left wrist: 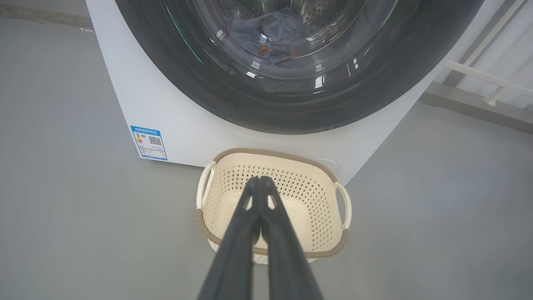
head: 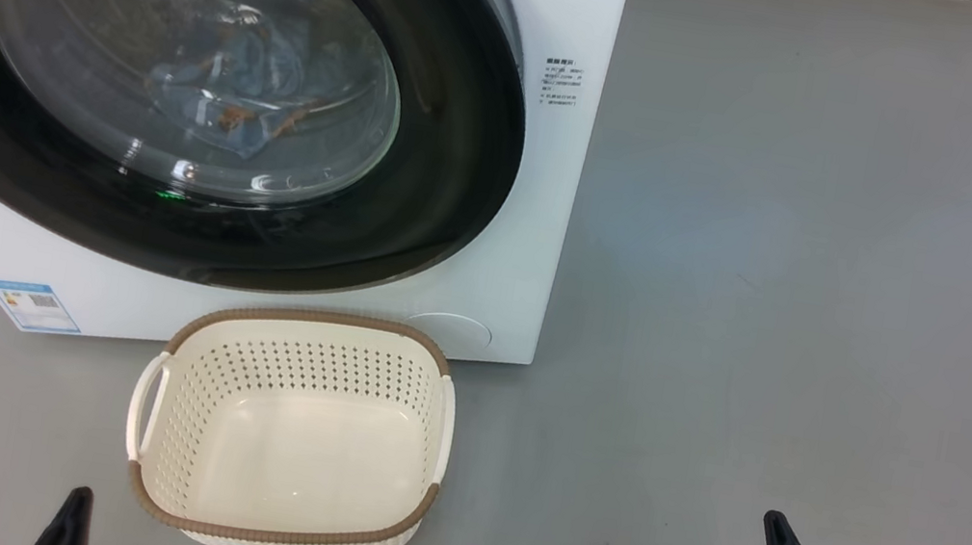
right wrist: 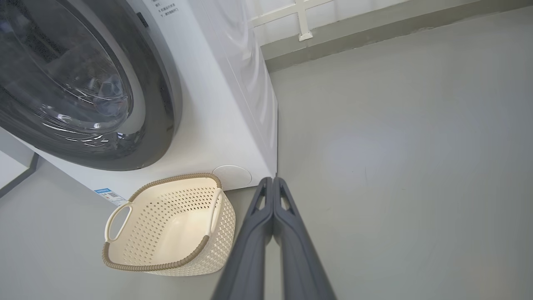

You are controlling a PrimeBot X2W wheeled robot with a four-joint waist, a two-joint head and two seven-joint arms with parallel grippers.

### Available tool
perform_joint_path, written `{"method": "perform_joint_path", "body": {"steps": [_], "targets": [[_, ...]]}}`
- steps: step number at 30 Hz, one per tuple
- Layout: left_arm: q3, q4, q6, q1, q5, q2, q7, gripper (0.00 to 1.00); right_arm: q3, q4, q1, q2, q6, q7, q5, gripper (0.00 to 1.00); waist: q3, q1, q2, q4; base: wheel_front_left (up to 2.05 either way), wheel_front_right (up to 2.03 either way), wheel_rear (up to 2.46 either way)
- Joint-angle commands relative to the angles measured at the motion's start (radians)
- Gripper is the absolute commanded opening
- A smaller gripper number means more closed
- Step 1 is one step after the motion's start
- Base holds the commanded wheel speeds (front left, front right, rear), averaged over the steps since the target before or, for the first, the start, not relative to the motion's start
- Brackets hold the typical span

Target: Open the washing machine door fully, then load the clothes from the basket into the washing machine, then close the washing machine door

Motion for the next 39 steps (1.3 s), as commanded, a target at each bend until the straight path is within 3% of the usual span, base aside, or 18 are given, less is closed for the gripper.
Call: {"method": "perform_joint_path", "body": {"steps": [1, 6, 39], "targets": [[0.014, -0.022, 0.0, -0.017, -0.033, 0.016, 0.008, 0.0, -0.008, -0.028, -0.019, -0.004, 0.0, 0.01, 0.043, 0.0, -0.002, 0.0017, 0.0, 0.001, 0.0, 0.0, 0.0], [0.018, -0.025, 0.001, -0.023, -0.082, 0.012, 0.023, 0.0, -0.015, -0.036, -0.019, -0.001, 0.0, 0.025, 0.092, 0.0, -0.003, 0.0, 0.0, 0.004, 0.0, 0.0, 0.0], [0.052, -0.046, 0.0, -0.061, -0.404, -0.016, 0.12, 0.0, -0.061, -0.092, -0.017, 0.019, -0.001, 0.122, 0.416, 0.0, -0.022, -0.0001, 0.0, 0.024, 0.0, 0.0, 0.0]]}}
